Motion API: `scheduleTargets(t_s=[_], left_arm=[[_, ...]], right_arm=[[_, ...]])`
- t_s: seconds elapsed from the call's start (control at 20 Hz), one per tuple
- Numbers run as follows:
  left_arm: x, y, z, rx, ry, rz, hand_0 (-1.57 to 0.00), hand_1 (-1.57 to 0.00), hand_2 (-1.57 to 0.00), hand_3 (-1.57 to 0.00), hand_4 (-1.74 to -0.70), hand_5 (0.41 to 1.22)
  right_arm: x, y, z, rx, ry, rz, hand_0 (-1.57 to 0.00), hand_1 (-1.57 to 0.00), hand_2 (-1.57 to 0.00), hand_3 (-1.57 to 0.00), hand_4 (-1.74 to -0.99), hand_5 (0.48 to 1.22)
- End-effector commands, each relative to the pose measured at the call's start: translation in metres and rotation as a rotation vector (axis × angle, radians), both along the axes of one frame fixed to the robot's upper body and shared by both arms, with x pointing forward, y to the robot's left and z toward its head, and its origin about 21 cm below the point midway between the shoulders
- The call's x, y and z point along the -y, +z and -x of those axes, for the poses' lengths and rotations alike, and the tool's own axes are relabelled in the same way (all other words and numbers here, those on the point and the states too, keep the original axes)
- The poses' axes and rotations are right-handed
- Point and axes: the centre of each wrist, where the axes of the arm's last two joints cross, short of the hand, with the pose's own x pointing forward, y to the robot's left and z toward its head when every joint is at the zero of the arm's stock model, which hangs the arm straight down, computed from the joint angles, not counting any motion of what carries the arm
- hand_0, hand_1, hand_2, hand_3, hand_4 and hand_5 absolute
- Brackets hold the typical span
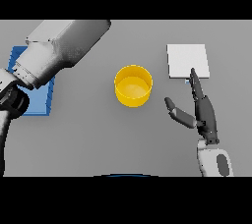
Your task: Pick up the red beaker and tilt it to pour out 1 green nut into yellow bowl. Pick up the yellow bowl and place it on the metallic measuring scale.
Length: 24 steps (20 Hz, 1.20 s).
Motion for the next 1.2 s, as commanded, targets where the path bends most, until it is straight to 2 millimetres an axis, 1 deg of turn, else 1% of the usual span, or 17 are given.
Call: scheduleTargets(t_s=[0.0,0.1,0.15,0.25,0.3,0.35,0.4,0.45,0.55,0.65,0.7,0.75,0.85,0.9,1.0,1.1,1.15], left_arm=[[-0.006,0.021,-0.004,0.010,0.041,0.078,-1.57,-1.57,-1.57,-1.57,-1.72,1.221],[-0.028,0.049,-0.013,-0.005,0.168,0.273,-1.57,-1.57,-1.57,-1.57,-1.73,1.221],[-0.049,0.062,-0.018,-0.044,0.253,0.438,-1.57,-1.57,-1.57,-1.52,-1.73,1.221],[-0.098,0.080,-0.026,-0.108,0.381,0.735,-1.57,-1.57,-1.57,-1.51,-1.73,1.221],[-0.123,0.085,-0.029,-0.151,0.429,0.882,-1.57,-1.57,-1.57,-1.51,-1.74,1.221],[-0.152,0.081,-0.032,-0.188,0.477,1.020,-1.57,-1.57,-1.57,-1.52,-1.74,1.221],[-0.172,0.075,-0.033,-0.213,0.505,1.123,-1.57,-1.57,-1.57,-1.53,-1.74,1.221],[-0.195,0.068,-0.034,-0.223,0.538,1.238,-1.57,-1.57,-1.57,-1.54,-1.74,1.221],[-0.232,0.041,-0.035,-0.219,0.615,1.403,-1.57,-1.57,-1.57,-1.55,-1.74,1.221],[-0.258,0.007,-0.033,-0.169,0.756,1.514,-1.57,-1.57,-1.57,-1.56,-1.74,1.221],[-0.264,-0.010,-0.033,-0.135,0.794,1.552,-1.57,-1.57,-1.57,-1.56,-1.74,1.221],[-0.275,-0.024,-0.031,-0.132,0.808,1.634,-1.57,-1.57,-1.57,-1.56,-1.74,1.221],[-0.290,-0.045,-0.026,-0.104,0.889,1.764,-1.57,-1.57,-1.57,-1.57,-1.74,1.221],[-0.297,-0.058,-0.023,-0.091,0.941,1.819,-1.57,-1.57,-1.57,-1.57,-1.74,1.221],[-0.307,-0.078,-0.018,-0.078,1.010,1.897,-1.57,-1.57,-1.57,-1.57,-1.74,1.221],[-0.318,-0.109,-0.009,-0.082,1.031,1.944,-1.57,-1.57,-1.57,-1.57,-1.74,1.221],[-0.319,-0.125,-0.004,-0.088,1.050,1.965,-1.57,-1.57,-1.57,-1.57,-1.74,1.221]], right_arm=[[0.000,-0.001,0.002,0.000,0.008,-0.007,0.00,0.00,0.00,0.00,-1.117,0.554],[-0.001,-0.005,0.000,-0.011,0.026,-0.014,0.00,0.00,0.00,0.00,-1.104,0.563],[-0.003,-0.005,0.000,0.009,0.040,-0.011,0.00,0.00,0.00,0.00,-1.102,0.572],[-0.002,-0.003,-0.002,0.003,0.043,-0.008,0.00,0.00,0.00,0.00,-1.105,0.578],[-0.001,-0.003,-0.001,-0.001,0.045,-0.010,0.00,0.00,0.00,0.00,-1.114,0.578],[-0.004,-0.003,-0.002,0.008,0.055,-0.018,0.00,0.00,0.00,0.00,-1.116,0.582],[-0.003,0.001,-0.004,0.015,0.051,0.000,0.00,0.00,0.00,0.00,-1.121,0.588],[-0.003,-0.001,-0.005,0.004,0.050,0.004,0.00,0.00,0.00,0.00,-1.118,0.595],[-0.003,-0.005,-0.006,-0.013,0.045,0.026,0.00,0.00,0.00,0.00,-1.127,0.606],[0.000,-0.001,-0.006,0.016,0.055,0.034,0.00,0.00,0.00,0.00,-1.132,0.621],[0.000,-0.002,-0.010,0.002,0.057,0.037,0.00,0.00,0.00,0.00,-1.138,0.626],[0.001,0.000,-0.009,0.008,0.061,0.040,0.00,0.00,0.00,0.00,-1.142,0.628],[-0.001,-0.002,-0.011,-0.014,0.071,0.037,0.00,0.00,0.00,0.00,-1.133,0.640],[0.001,-0.003,-0.009,-0.003,0.078,0.036,0.00,0.00,0.00,0.00,-1.138,0.648],[0.003,-0.002,-0.010,-0.002,0.072,0.035,0.00,0.00,0.00,0.00,-1.129,0.659],[0.003,-0.004,-0.006,0.003,0.089,0.020,0.00,0.00,0.00,0.00,-1.131,0.669],[0.002,-0.006,-0.008,-0.002,0.081,0.032,0.00,0.00,0.00,0.00,-1.141,0.673]])
